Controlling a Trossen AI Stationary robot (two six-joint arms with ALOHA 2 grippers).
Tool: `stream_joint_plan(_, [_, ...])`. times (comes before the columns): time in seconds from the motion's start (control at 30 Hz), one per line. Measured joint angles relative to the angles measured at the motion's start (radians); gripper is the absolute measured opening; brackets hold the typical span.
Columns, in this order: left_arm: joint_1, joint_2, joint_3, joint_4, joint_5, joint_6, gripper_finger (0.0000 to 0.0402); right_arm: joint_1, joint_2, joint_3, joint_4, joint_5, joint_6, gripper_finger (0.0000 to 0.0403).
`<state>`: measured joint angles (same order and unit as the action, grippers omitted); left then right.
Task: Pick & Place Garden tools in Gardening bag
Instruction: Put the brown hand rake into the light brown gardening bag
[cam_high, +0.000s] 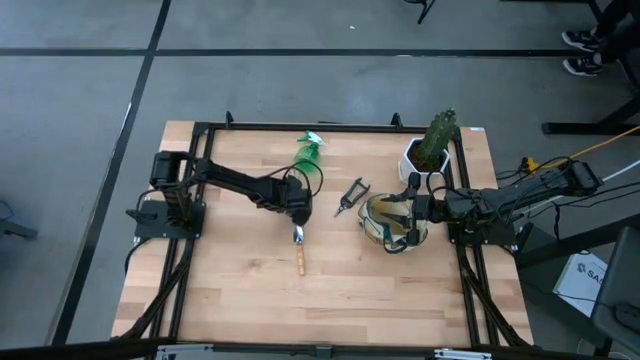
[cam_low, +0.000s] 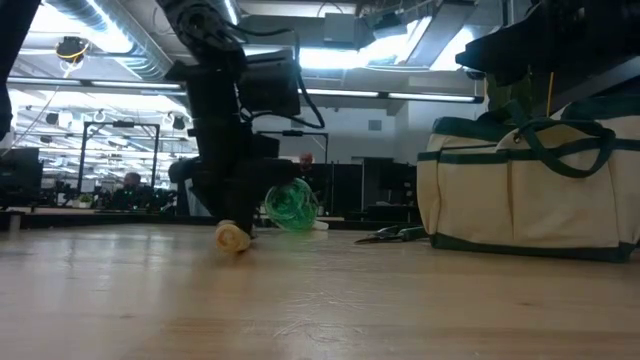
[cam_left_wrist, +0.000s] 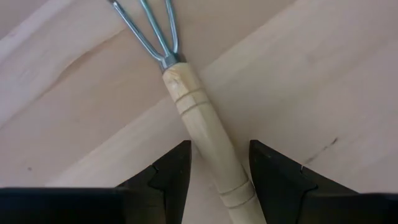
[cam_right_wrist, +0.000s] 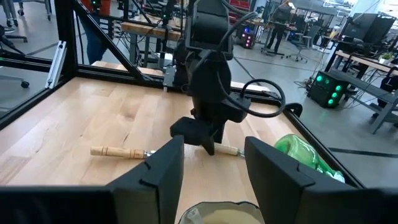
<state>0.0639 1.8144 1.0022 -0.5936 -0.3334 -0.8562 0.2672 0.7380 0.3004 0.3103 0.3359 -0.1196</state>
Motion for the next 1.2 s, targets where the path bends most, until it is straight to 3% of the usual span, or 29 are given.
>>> stream_joint_plan(0.2, [-0.008,-0.002,0.0,-0.019,0.05,0.118,0.0143,0.0,0.0,0.0,0.0,0.0,0.0,0.0172])
stream_joint_plan(0.47, [-0.008,-0.002,-0.001,-0.019,0.122,0.225,0.0062,0.0,0.0,0.0,0.0,0.0,0.0,0.0172])
stream_joint_plan(0.7, [0.002,-0.033,-0.004,-0.018,0.156,0.269,0.0062,0.0,0.0,0.0,0.0,0.001,0.0,0.0172])
stream_joint_plan(0.83, [-0.003,-0.107,-0.012,-0.037,0.18,0.321,0.0062,0.0,0.0,0.0,0.001,0.001,0.0,0.0172])
stream_joint_plan(0.97, [0.016,-0.203,-0.007,-0.006,0.14,0.379,0.0062,-0.001,-0.001,0.004,0.014,-0.015,0.042,0.0172])
stream_joint_plan(1.07, [0.022,-0.274,-0.007,0.001,0.139,0.422,0.0062,-0.009,-0.012,0.055,-0.067,-0.023,0.129,0.0172])
stream_joint_plan(1.2, [0.021,-0.36,-0.007,0.028,0.101,0.5,0.0062,-0.021,-0.02,0.207,-0.403,-0.039,0.298,0.0172])
